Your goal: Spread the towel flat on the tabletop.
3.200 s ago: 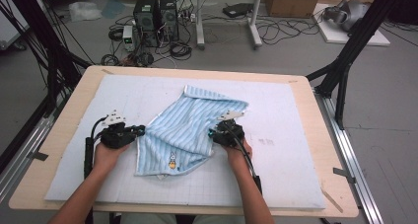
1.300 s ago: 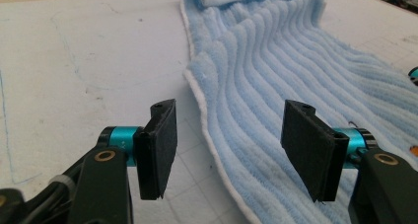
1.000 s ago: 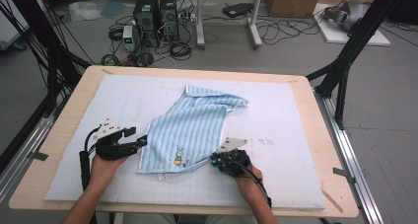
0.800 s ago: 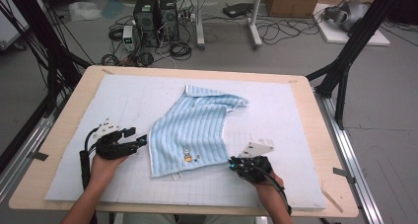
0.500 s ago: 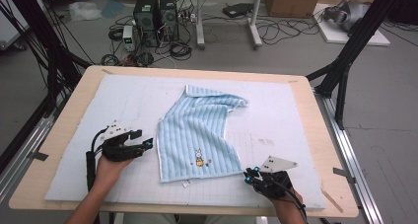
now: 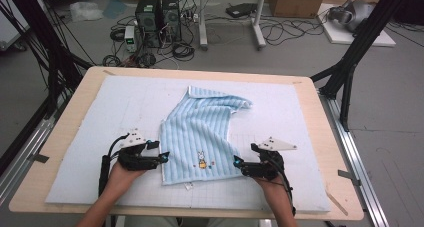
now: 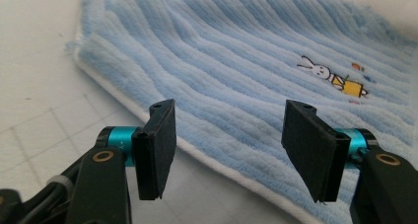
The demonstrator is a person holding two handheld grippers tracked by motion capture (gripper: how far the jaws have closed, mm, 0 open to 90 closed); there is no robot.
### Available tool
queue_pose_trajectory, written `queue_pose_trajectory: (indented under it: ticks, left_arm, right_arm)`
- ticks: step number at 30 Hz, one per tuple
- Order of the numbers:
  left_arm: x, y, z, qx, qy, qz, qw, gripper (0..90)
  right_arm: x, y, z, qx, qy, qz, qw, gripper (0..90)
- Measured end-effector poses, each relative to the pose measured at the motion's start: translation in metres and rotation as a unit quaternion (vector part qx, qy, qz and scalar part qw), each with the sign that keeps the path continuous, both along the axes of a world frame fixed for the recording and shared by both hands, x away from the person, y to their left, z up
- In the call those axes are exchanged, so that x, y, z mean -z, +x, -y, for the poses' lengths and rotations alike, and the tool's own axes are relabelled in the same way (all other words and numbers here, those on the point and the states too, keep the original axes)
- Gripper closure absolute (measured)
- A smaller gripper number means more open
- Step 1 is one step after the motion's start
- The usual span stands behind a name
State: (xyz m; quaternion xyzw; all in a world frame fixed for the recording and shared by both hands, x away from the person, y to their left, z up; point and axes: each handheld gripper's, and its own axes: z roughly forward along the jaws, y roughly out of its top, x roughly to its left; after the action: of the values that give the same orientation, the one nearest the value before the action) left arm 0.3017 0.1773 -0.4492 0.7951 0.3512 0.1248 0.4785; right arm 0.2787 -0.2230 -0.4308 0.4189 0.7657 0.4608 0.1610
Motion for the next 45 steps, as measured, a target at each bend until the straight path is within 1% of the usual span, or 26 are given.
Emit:
queue_pose_trajectory:
  ticks: [4,6,7,8,9,10,11,13,15,17,18,20,23,26,28,30,31,32,33,35,37,40,42,43,44,45]
  left_arm:
    - [0.001,0.000,0.008,0.006,0.041,0.002,0.9992,38.2]
    - [0.001,-0.001,0.012,0.008,0.059,0.003,0.9982,38.9]
    - [0.002,-0.002,0.014,0.015,0.071,0.005,0.9974,41.1]
    - [0.002,-0.002,0.017,0.023,0.083,0.009,0.9963,46.2]
    - [0.002,-0.003,0.018,0.025,0.090,0.015,0.9955,49.0]
    - [0.002,-0.003,0.018,0.029,0.085,0.014,0.9959,52.5]
    - [0.002,-0.003,0.016,0.028,0.076,0.007,0.9967,56.6]
    - [0.002,-0.003,0.012,0.029,0.065,-0.003,0.9975,69.9]
    - [0.002,-0.004,0.010,0.039,0.059,-0.010,0.9974,81.0]
    - [0.002,-0.007,0.007,0.052,0.052,-0.017,0.9971,83.8]
    - [0.002,-0.009,0.006,0.060,0.050,-0.019,0.9967,84.0]
    - [0.002,-0.012,0.004,0.073,0.047,-0.021,0.9960,84.1]
    - [0.002,-0.018,0.000,0.088,0.040,-0.031,0.9948,84.2]
    - [0.001,-0.025,-0.005,0.104,0.032,-0.045,0.9931,84.2]
    - [0.000,-0.028,-0.010,0.110,0.034,-0.049,0.9921,84.3]
    - [0.000,-0.032,-0.014,0.116,0.032,-0.048,0.9916,84.2]
    - [-0.001,-0.033,-0.016,0.116,0.028,-0.048,0.9917,84.1]
    - [-0.001,-0.033,-0.017,0.115,0.025,-0.045,0.9920,83.8]
    - [-0.001,-0.033,-0.019,0.114,0.020,-0.044,0.9923,83.1]
    - [-0.002,-0.031,-0.020,0.109,0.011,-0.045,0.9930,79.1]
    - [-0.003,-0.031,-0.020,0.112,0.004,-0.043,0.9928,78.1]
    - [-0.005,-0.030,-0.021,0.110,0.000,-0.039,0.9932,76.5]
    - [-0.005,-0.029,-0.022,0.094,-0.003,-0.034,0.9950,71.1]
    - [-0.006,-0.028,-0.023,0.086,-0.002,-0.030,0.9958,68.3]
    - [-0.006,-0.027,-0.024,0.075,-0.003,-0.029,0.9968,65.0]
    - [-0.006,-0.026,-0.025,0.066,-0.003,-0.026,0.9975,61.9]
  right_arm:
    - [0.002,-0.001,-0.007,-0.009,-0.020,0.004,0.9998,13.8]
    - [0.002,-0.001,-0.006,-0.009,-0.022,0.005,0.9997,13.8]
    - [0.002,-0.001,-0.005,-0.007,-0.021,0.005,0.9997,13.8]
    - [0.002,-0.001,-0.004,-0.005,-0.022,0.005,0.9997,13.8]
    - [0.002,-0.001,-0.003,-0.002,-0.023,0.004,0.9997,13.8]
    - [0.003,0.000,-0.002,0.000,-0.025,0.004,0.9997,13.8]
    - [0.003,-0.001,-0.001,0.002,-0.025,0.004,0.9997,13.9]
    - [0.003,-0.002,0.001,0.004,-0.026,0.002,0.9996,13.9]
    - [0.003,-0.002,0.004,0.007,-0.027,0.003,0.9996,13.9]
    - [0.003,-0.003,0.007,0.013,-0.020,0.002,0.9997,13.8]
    - [0.003,-0.003,0.008,0.019,-0.012,0.000,0.9998,13.8]
    - [0.002,-0.002,0.009,0.017,-0.006,-0.005,0.9998,11.9]
    - [0.002,0.000,0.006,0.009,-0.010,-0.012,0.9998,11.5]
    - [0.004,0.002,0.002,-0.007,-0.009,-0.031,0.9995,11.4]
    - [0.004,0.005,-0.001,-0.007,-0.012,-0.040,0.9991,11.4]
    - [0.004,0.008,-0.004,-0.007,-0.014,-0.041,0.9990,11.7]
    - [0.004,0.010,-0.006,-0.003,-0.018,-0.044,0.9989,15.6]
    - [0.003,0.012,-0.008,-0.001,-0.017,-0.044,0.9989,22.0]
    - [0.002,0.015,-0.011,0.002,-0.012,-0.043,0.9990,27.8]
    - [-0.001,0.020,-0.018,0.007,-0.011,-0.038,0.9992,40.0]
    - [-0.001,0.028,-0.029,0.018,-0.018,-0.046,0.9986,46.8]
    - [0.007,0.039,-0.049,0.017,-0.054,-0.067,0.9962,49.7]
    - [0.013,0.044,-0.059,0.008,-0.080,-0.074,0.9940,52.6]
    - [0.014,0.043,-0.062,0.009,-0.093,-0.063,0.9937,55.3]
    - [0.013,0.043,-0.063,0.006,-0.099,-0.060,0.9932,58.0]
    - [0.013,0.042,-0.062,0.003,-0.099,-0.062,0.9931,60.9]
